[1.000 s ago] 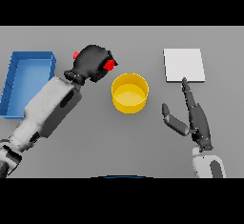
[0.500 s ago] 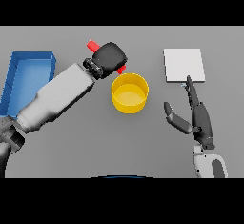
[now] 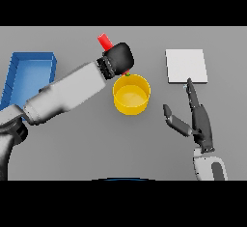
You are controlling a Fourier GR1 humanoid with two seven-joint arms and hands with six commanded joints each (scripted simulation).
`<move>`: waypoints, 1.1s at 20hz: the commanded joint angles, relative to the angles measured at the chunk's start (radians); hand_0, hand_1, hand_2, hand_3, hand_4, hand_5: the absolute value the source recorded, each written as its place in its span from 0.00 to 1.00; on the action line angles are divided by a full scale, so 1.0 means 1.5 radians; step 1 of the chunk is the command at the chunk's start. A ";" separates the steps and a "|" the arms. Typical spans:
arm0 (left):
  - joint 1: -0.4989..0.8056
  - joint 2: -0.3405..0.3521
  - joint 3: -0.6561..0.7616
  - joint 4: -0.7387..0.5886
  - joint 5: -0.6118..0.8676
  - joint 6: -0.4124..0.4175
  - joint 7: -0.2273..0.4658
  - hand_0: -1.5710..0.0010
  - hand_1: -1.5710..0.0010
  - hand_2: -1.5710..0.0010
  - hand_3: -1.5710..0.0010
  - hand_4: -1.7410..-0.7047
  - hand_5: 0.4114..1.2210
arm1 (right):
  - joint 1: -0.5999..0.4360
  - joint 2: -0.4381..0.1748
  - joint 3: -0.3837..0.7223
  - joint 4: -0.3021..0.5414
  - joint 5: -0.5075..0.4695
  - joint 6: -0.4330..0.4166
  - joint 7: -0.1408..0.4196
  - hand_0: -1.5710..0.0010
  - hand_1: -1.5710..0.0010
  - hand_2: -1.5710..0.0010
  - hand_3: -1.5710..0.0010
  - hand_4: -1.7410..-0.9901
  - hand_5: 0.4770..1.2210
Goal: Pick up the red beaker and tilt it to pour out 1 green nut into yellow bowl. Pick up the yellow bowl and place it on the metallic measuring scale.
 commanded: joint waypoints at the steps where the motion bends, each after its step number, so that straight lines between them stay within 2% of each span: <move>1: -0.004 -0.003 -0.015 0.006 -0.009 0.006 -0.005 0.00 0.00 0.00 0.00 0.01 1.00 | 0.002 -0.003 -0.002 -0.006 -0.002 0.001 -0.002 1.00 1.00 1.00 1.00 0.75 0.20; 3: -0.029 -0.014 -0.056 0.021 -0.039 0.014 -0.002 0.00 0.00 0.00 0.00 0.01 1.00 | -0.012 -0.008 -0.007 -0.001 0.001 -0.002 0.013 1.00 1.00 1.00 1.00 0.76 0.20; 6: -0.046 -0.027 -0.102 0.036 -0.063 0.022 -0.009 0.00 0.00 0.00 0.00 0.01 1.00 | -0.003 -0.002 0.002 -0.008 0.007 -0.004 0.000 1.00 1.00 1.00 1.00 0.77 0.20; 8: -0.061 -0.028 -0.127 0.048 -0.074 0.027 -0.016 0.00 0.00 0.00 0.00 0.01 1.00 | -0.014 -0.006 0.001 0.000 0.020 -0.011 0.014 1.00 1.00 1.00 1.00 0.78 0.20; 10: -0.075 -0.034 -0.148 0.052 -0.082 0.025 -0.017 0.00 0.00 0.00 0.00 0.01 1.00 | -0.003 -0.010 -0.001 -0.002 0.018 -0.009 -0.001 1.00 1.00 1.00 1.00 0.77 0.21; 14: -0.103 -0.052 -0.186 0.055 -0.095 0.016 -0.013 0.00 0.00 0.00 0.00 0.02 1.00 | 0.000 -0.007 0.001 -0.009 0.021 -0.014 -0.001 1.00 1.00 1.00 1.00 0.79 0.21; 18: -0.173 -0.039 -0.191 0.078 -0.080 0.023 -0.055 0.00 0.00 0.00 0.00 0.02 1.00 | -0.003 0.002 0.004 -0.006 0.009 -0.006 -0.002 1.00 1.00 1.00 1.00 0.78 0.22; 19: -0.192 -0.037 -0.191 0.096 -0.080 0.036 -0.052 0.00 0.00 0.00 0.00 0.02 1.00 | -0.002 -0.001 0.001 -0.016 0.004 -0.005 -0.006 1.00 1.00 1.00 1.00 0.79 0.22; 21: -0.231 -0.018 -0.184 0.115 -0.072 0.045 -0.051 0.00 0.00 0.00 0.00 0.02 1.00 | -0.013 -0.004 0.000 0.000 0.008 -0.005 -0.001 1.00 1.00 1.00 1.00 0.78 0.24; 22: -0.253 -0.004 -0.166 0.129 -0.054 0.054 -0.056 0.00 0.00 0.00 0.13 0.01 1.00 | -0.008 -0.007 0.000 -0.003 0.011 -0.006 -0.014 1.00 1.00 1.00 1.00 0.78 0.24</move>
